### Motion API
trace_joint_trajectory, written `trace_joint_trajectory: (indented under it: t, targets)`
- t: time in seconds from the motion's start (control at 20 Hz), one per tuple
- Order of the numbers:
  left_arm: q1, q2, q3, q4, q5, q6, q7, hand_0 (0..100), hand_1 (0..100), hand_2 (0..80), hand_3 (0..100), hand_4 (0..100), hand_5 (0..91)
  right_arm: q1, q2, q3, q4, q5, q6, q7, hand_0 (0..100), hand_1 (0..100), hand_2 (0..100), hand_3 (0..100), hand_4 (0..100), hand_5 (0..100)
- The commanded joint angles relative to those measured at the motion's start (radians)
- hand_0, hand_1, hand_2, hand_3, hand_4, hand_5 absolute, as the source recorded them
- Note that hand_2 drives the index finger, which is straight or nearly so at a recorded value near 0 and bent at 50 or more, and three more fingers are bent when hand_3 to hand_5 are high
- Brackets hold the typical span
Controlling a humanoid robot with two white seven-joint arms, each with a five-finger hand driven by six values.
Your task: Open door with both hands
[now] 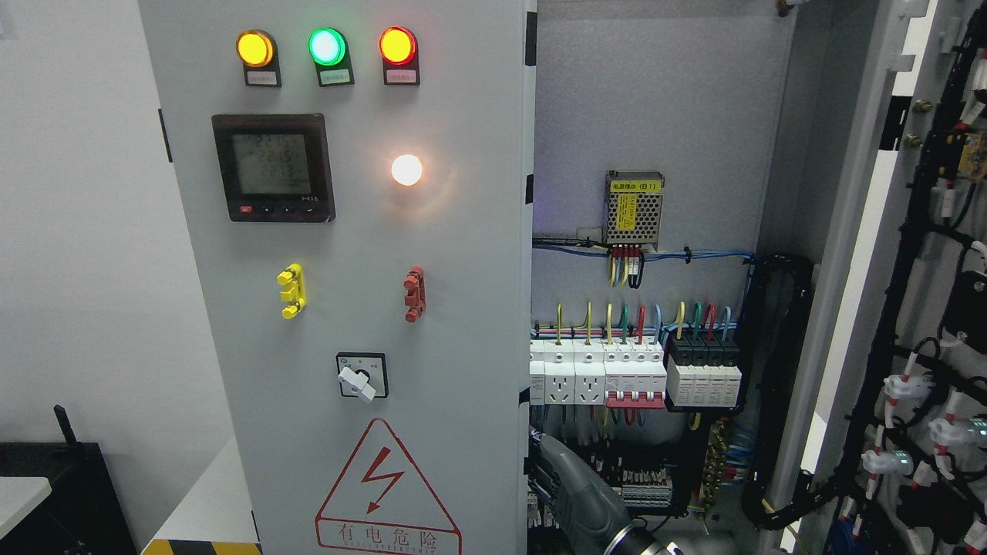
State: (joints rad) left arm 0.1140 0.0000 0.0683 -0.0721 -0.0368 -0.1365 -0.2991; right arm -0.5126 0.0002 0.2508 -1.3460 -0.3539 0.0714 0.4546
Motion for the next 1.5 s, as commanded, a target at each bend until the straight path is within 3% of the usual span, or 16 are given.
trace_joint_trajectory:
  t: [0.0, 0.4, 0.55, 1.45]
  targets:
    - [-0.001, -0.034, 0.001, 0.000, 0.000, 0.000, 0.000, 0, 0, 0.0, 0, 0, 0.0, -0.001, 0.018, 0.001, -0.005, -0.005, -0.002, 0.003, 39, 0, 0, 0, 0, 0]
    - [-0.001, -0.034, -0.001, 0.000, 0.000, 0.000, 0.000, 0, 0, 0.0, 0, 0, 0.0, 0.003, 0.018, 0.002, -0.007, -0.005, -0.007, 0.004, 39, 0, 0, 0, 0, 0]
    - [-0.001, -0.034, -0.001, 0.000, 0.000, 0.000, 0.000, 0, 0, 0.0, 0, 0, 0.0, 0.003, 0.018, 0.004, -0.007, -0.005, -0.007, 0.032, 39, 0, 0, 0, 0, 0]
    - [0.001, -0.034, -0.001, 0.000, 0.000, 0.000, 0.000, 0, 0, 0.0, 0, 0, 0.0, 0.003, 0.018, 0.001, -0.013, -0.005, -0.007, 0.039, 39, 0, 0, 0, 0, 0]
